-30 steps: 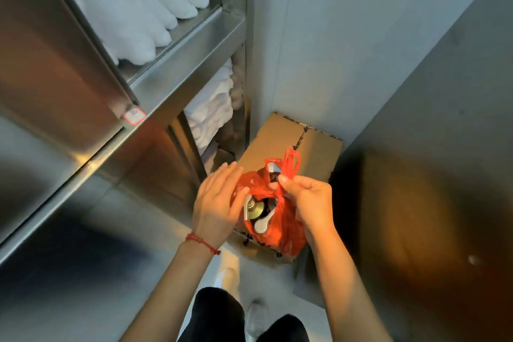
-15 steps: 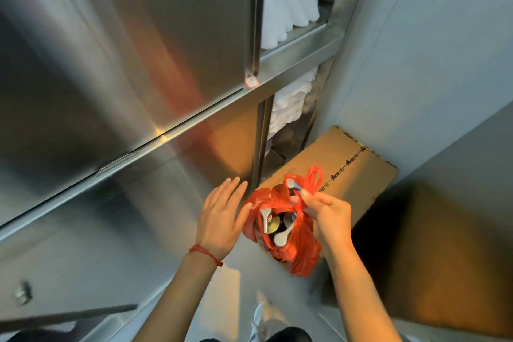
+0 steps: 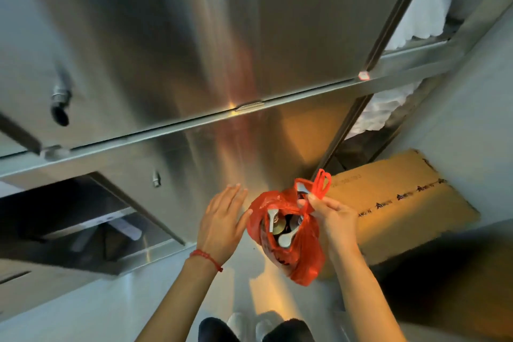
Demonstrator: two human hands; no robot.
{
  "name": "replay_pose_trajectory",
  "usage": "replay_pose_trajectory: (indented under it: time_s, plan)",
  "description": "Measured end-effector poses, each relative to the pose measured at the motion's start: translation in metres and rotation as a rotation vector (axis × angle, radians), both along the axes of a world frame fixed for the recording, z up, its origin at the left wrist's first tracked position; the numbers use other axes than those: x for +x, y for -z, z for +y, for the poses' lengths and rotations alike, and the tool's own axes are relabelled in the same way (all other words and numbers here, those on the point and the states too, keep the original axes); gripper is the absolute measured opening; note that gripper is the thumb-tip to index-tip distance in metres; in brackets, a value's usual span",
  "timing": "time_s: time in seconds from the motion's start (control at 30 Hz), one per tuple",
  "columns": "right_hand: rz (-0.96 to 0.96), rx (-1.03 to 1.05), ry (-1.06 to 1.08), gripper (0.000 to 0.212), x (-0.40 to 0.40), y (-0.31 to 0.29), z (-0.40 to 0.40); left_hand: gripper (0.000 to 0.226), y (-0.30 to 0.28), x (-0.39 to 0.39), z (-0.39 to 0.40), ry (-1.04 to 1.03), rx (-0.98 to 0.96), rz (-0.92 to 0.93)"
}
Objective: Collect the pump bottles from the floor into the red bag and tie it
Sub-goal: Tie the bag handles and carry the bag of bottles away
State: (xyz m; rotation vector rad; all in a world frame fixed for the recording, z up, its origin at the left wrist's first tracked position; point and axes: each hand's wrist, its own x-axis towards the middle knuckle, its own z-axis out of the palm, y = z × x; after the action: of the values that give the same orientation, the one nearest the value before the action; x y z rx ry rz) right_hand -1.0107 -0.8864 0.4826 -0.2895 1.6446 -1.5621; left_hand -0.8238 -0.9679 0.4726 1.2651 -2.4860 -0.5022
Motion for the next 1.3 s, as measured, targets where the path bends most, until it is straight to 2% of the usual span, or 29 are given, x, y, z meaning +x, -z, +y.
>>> replay_pose_trajectory:
  time_s: [0.17,0.47,0.6,0.77,1.03,1.3]
  plan:
    - [-0.021,-0.004,-0.192,0.011,0.032,0.0,-0.01,0.066,-0.002,0.047,0.03,-0.22,0.035,-0.056]
    - [0.002,-0.042,-0.575,0.025,0.109,-0.008,-0.012,0.062,-0.002,0.131,0.115,-0.653,0.095,-0.134]
    - [0.002,-0.038,-0.709,0.02,0.154,-0.009,-0.011,0.068,-0.01,0.169,0.15,-0.818,0.125,-0.156]
    - [-0.023,-0.01,-0.886,0.024,0.224,-0.008,-0.009,0.07,-0.011,0.226,0.19,-0.991,0.172,-0.173]
    - [0.103,0.037,-1.161,0.012,0.364,-0.004,0.01,0.068,-0.004,0.341,0.246,-1.204,0.173,-0.114]
    - [0.125,0.027,-1.304,0.012,0.501,-0.009,0.015,0.068,-0.001,0.461,0.276,-1.367,0.169,-0.107]
